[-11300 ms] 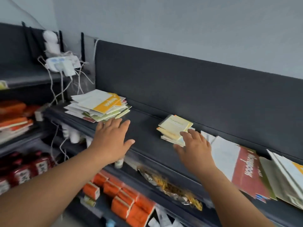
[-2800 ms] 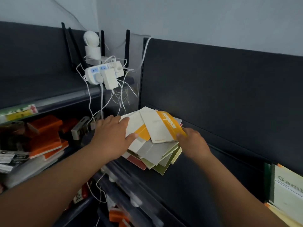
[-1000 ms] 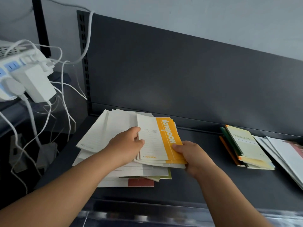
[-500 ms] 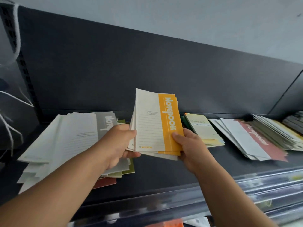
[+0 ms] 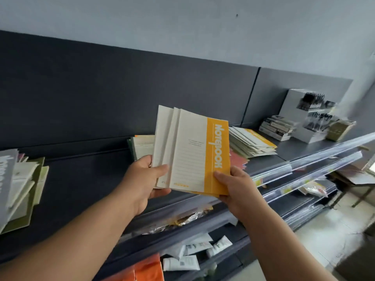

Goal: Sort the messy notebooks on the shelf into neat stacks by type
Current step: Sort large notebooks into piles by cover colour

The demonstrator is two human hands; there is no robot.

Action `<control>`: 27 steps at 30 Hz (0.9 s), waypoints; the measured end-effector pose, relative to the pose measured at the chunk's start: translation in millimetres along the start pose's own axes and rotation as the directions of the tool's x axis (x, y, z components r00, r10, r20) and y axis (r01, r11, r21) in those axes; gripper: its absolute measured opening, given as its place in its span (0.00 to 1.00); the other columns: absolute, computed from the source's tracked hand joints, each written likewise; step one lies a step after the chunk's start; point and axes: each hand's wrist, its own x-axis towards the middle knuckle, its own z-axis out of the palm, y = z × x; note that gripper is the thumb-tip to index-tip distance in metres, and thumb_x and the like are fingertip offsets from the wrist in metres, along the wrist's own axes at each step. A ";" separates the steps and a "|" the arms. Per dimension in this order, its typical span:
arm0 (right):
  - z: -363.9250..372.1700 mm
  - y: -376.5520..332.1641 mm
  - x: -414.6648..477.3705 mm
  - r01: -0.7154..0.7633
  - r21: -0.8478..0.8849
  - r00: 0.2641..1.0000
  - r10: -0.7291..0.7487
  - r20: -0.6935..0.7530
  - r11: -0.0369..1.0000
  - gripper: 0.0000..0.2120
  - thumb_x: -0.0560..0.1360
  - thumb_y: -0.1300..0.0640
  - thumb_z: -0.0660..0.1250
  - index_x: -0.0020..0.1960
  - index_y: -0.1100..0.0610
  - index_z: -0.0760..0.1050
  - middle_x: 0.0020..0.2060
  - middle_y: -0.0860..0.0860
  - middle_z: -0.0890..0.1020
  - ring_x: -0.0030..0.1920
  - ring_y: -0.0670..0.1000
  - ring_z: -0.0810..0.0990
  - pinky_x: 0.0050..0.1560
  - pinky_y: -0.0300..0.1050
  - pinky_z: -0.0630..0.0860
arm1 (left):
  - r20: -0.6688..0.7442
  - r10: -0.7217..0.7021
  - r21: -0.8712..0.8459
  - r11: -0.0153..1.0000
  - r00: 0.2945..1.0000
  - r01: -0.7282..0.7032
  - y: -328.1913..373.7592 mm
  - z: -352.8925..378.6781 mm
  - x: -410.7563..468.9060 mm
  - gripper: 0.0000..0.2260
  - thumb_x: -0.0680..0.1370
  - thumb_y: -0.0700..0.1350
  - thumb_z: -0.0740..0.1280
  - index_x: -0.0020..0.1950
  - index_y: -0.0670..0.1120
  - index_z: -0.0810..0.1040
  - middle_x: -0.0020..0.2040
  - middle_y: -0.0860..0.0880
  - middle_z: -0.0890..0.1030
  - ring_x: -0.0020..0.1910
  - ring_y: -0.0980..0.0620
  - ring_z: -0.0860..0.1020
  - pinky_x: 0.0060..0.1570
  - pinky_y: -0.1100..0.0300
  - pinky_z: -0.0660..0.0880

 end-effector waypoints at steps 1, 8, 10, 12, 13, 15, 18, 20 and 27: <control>-18.0 -2.3 0.8 -0.003 0.021 1.000 0.004 -0.018 1.000 0.06 0.78 0.63 0.65 0.53 0.55 0.77 0.47 0.53 0.85 0.47 0.54 0.84 0.43 0.50 0.81 | 0.011 0.005 -0.006 1.000 1.000 -0.005 -2.3 17.1 -1.1 0.06 0.79 0.38 0.65 0.53 0.47 0.78 0.45 0.47 0.85 0.42 0.47 0.83 0.27 0.59 0.78; -153.5 -15.8 0.8 -0.003 0.067 0.990 0.013 -0.142 0.998 0.07 0.78 0.63 0.65 0.55 0.56 0.76 0.45 0.52 0.85 0.43 0.52 0.85 0.37 0.47 0.80 | 0.122 -0.005 -0.019 1.000 0.993 0.007 -28.0 150.3 -11.0 0.05 0.79 0.38 0.66 0.52 0.46 0.78 0.43 0.47 0.85 0.39 0.48 0.83 0.25 0.61 0.77; -183.6 -19.8 3.8 -0.014 0.068 0.985 0.025 -0.169 0.998 0.08 0.78 0.64 0.65 0.56 0.57 0.76 0.46 0.53 0.85 0.44 0.53 0.85 0.39 0.49 0.80 | 0.158 -0.025 -0.022 0.999 0.987 0.029 -31.1 179.8 -10.6 0.05 0.79 0.38 0.66 0.52 0.46 0.78 0.42 0.47 0.85 0.40 0.47 0.84 0.25 0.61 0.76; -208.6 -22.8 7.0 -0.031 0.083 0.982 0.046 -0.184 0.996 0.08 0.78 0.64 0.65 0.56 0.58 0.76 0.46 0.55 0.85 0.45 0.55 0.85 0.40 0.49 0.80 | 0.182 -0.036 0.004 0.999 0.983 0.036 -33.1 205.6 -6.1 0.05 0.79 0.38 0.66 0.53 0.46 0.78 0.42 0.46 0.86 0.42 0.47 0.84 0.26 0.60 0.77; -219.9 -23.2 9.4 -0.038 0.096 0.980 0.056 -0.190 0.995 0.07 0.78 0.64 0.65 0.56 0.59 0.76 0.46 0.55 0.85 0.45 0.55 0.85 0.40 0.49 0.80 | 0.191 -0.042 0.016 0.999 0.981 0.039 -34.5 217.3 -3.1 0.05 0.79 0.39 0.66 0.53 0.46 0.78 0.42 0.47 0.86 0.42 0.47 0.84 0.27 0.60 0.77; -240.2 -22.4 15.4 -0.055 0.116 0.976 0.078 -0.205 0.992 0.07 0.78 0.65 0.65 0.56 0.59 0.76 0.46 0.56 0.85 0.44 0.55 0.85 0.37 0.47 0.79 | 0.218 -0.054 0.029 0.998 0.974 0.049 -39.4 239.5 4.7 0.05 0.79 0.39 0.66 0.53 0.46 0.78 0.41 0.47 0.86 0.42 0.47 0.84 0.28 0.60 0.77; -262.9 -19.0 29.7 -0.091 0.128 0.965 0.119 -0.235 0.988 0.08 0.77 0.65 0.65 0.56 0.60 0.75 0.46 0.57 0.84 0.40 0.53 0.84 0.29 0.42 0.77 | 0.263 -0.074 0.060 0.996 0.962 0.060 -47.9 268.5 18.1 0.05 0.79 0.39 0.66 0.52 0.47 0.78 0.41 0.49 0.86 0.41 0.49 0.83 0.30 0.59 0.77; -274.4 -18.2 44.8 -0.107 0.137 0.960 0.138 -0.244 0.985 0.08 0.77 0.66 0.64 0.56 0.61 0.76 0.44 0.57 0.85 0.37 0.52 0.85 0.28 0.41 0.77 | 0.277 -0.079 0.080 0.995 0.958 0.059 -53.1 285.2 32.7 0.06 0.79 0.39 0.66 0.52 0.49 0.78 0.41 0.49 0.86 0.41 0.51 0.83 0.30 0.60 0.77; -304.7 -44.5 142.2 -0.094 0.015 0.957 0.094 -0.275 0.995 0.06 0.77 0.67 0.63 0.52 0.60 0.75 0.40 0.55 0.84 0.36 0.51 0.83 0.28 0.41 0.77 | 0.283 -0.039 0.150 0.989 0.958 -0.004 -60.8 340.8 118.6 0.06 0.79 0.40 0.65 0.53 0.50 0.77 0.49 0.49 0.84 0.48 0.50 0.81 0.37 0.63 0.75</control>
